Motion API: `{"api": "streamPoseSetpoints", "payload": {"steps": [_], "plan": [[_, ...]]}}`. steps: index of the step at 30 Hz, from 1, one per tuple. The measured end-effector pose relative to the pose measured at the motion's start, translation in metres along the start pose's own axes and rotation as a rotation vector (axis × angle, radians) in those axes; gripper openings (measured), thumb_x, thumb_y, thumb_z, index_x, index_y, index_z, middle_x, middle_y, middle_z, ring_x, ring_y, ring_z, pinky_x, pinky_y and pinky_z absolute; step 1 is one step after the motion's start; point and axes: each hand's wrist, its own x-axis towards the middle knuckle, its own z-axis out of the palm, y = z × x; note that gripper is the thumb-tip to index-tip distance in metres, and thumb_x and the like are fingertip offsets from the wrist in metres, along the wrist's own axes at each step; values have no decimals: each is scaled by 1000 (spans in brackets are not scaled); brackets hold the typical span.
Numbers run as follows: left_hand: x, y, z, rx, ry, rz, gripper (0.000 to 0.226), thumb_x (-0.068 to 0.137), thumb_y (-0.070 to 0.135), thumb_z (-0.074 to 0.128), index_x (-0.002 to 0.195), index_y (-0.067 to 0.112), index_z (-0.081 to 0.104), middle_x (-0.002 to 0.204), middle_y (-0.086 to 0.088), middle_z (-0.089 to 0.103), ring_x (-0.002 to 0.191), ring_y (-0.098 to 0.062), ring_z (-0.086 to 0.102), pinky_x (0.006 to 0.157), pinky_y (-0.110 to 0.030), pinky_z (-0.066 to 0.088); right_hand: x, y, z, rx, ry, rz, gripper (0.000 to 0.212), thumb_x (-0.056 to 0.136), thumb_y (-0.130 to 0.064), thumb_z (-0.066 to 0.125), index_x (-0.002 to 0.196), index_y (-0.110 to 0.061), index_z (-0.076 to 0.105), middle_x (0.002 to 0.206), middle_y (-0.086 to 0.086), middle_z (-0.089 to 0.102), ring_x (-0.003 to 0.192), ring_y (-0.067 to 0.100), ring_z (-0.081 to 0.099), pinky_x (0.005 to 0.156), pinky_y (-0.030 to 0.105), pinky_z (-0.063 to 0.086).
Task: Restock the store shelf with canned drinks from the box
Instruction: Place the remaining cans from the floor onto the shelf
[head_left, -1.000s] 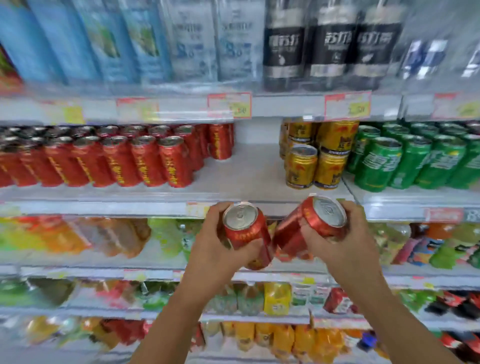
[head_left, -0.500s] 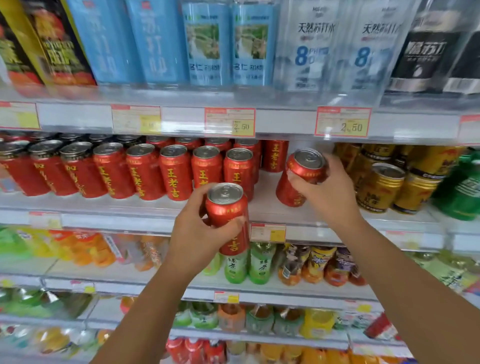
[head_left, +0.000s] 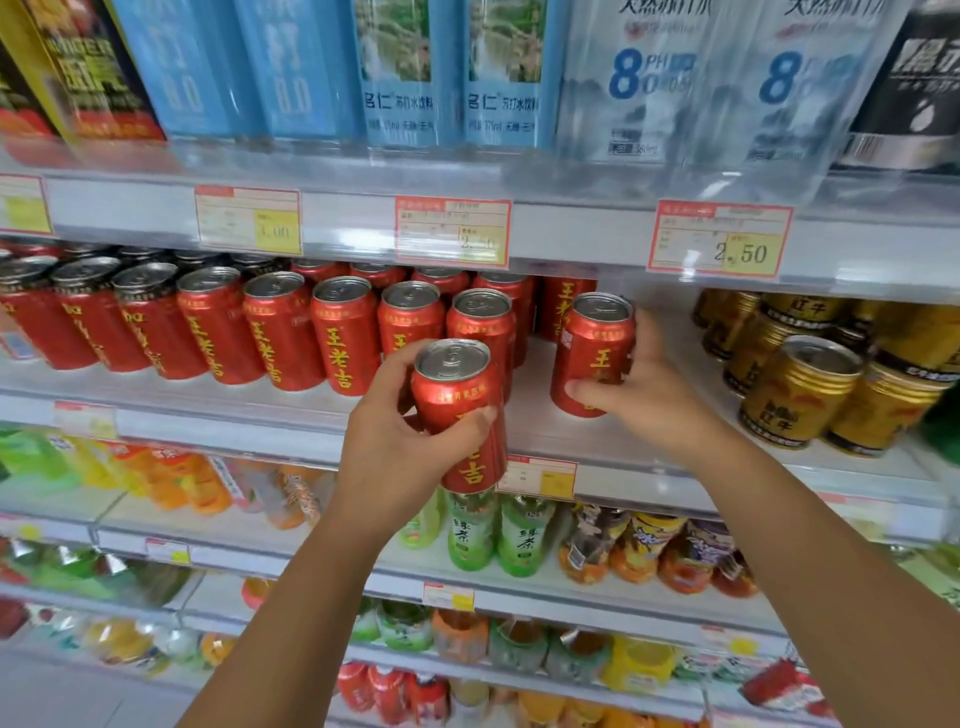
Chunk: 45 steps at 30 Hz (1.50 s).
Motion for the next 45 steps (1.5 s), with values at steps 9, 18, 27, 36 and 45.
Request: {"api": "streamPoseSetpoints", "payload": {"steps": [9,18,27,36,45], "plan": [[-2,-1,3,-3,31,5,55,74,12,83,121,25,58,106,10,69,94,-5,67,73,-12,51,17,7,5,-101,73,-12,77,72,-29,83,134,-20,39,117,-7,53,101,10,53,85,27,40],[-1,1,0,6,19,-13,55,74,11,82,121,27,58,108,10,69,96,-6,67,73,-13,51,40,10,17,-146,165,-29,78,66,-35,86,128,-17,43,127,4,58,110,21,59,90,33,48],[-4,-3,1,8,-14,-14,54,75,11,81,121,27,58,108,11,69,96,-5,67,76,-15,52,49,10,29,-124,201,-51,79,68,-32,85,132,-17,41,130,6,56,114,23,57,91,31,46],[-6,-3,7,21,-8,-7,53,74,10,81,118,28,59,104,13,70,94,-4,67,75,-13,51,41,5,27,-62,131,10,77,75,-30,81,137,-16,38,130,6,54,116,22,55,89,27,41],[3,13,28,-53,-41,60,54,74,3,81,120,21,60,105,7,71,95,-7,68,77,-17,52,-73,-29,31,116,-184,-169,69,81,-13,70,135,-41,38,128,-23,52,118,-9,48,98,13,38]]}}
